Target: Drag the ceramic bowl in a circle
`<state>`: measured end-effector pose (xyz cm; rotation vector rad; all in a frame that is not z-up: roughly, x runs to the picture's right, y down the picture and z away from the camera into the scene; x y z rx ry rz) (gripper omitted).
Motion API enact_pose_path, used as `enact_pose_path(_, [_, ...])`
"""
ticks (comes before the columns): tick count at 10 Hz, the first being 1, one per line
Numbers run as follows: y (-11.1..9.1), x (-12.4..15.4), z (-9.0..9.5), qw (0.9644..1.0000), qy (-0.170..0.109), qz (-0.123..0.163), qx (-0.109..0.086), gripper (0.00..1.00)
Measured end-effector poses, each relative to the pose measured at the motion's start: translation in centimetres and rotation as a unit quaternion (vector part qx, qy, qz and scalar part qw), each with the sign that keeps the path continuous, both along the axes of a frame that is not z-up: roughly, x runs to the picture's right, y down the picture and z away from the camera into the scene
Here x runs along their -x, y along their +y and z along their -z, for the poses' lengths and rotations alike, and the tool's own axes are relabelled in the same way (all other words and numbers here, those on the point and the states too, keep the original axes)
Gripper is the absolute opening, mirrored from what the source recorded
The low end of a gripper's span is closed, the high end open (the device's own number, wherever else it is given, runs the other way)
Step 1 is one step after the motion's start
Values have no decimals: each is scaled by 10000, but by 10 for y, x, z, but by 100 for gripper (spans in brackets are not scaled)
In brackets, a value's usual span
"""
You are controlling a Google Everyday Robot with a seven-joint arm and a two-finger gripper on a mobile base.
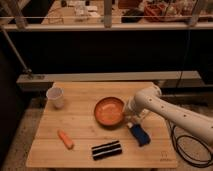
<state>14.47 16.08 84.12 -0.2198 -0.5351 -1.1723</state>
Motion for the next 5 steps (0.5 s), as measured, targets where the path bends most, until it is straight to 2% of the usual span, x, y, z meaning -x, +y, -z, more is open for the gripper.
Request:
enact_pose_path(2, [11,3,18,9996,-101,255,-60,0])
enact_pose_path(5, [15,43,20,9961,-395,774,-138,0])
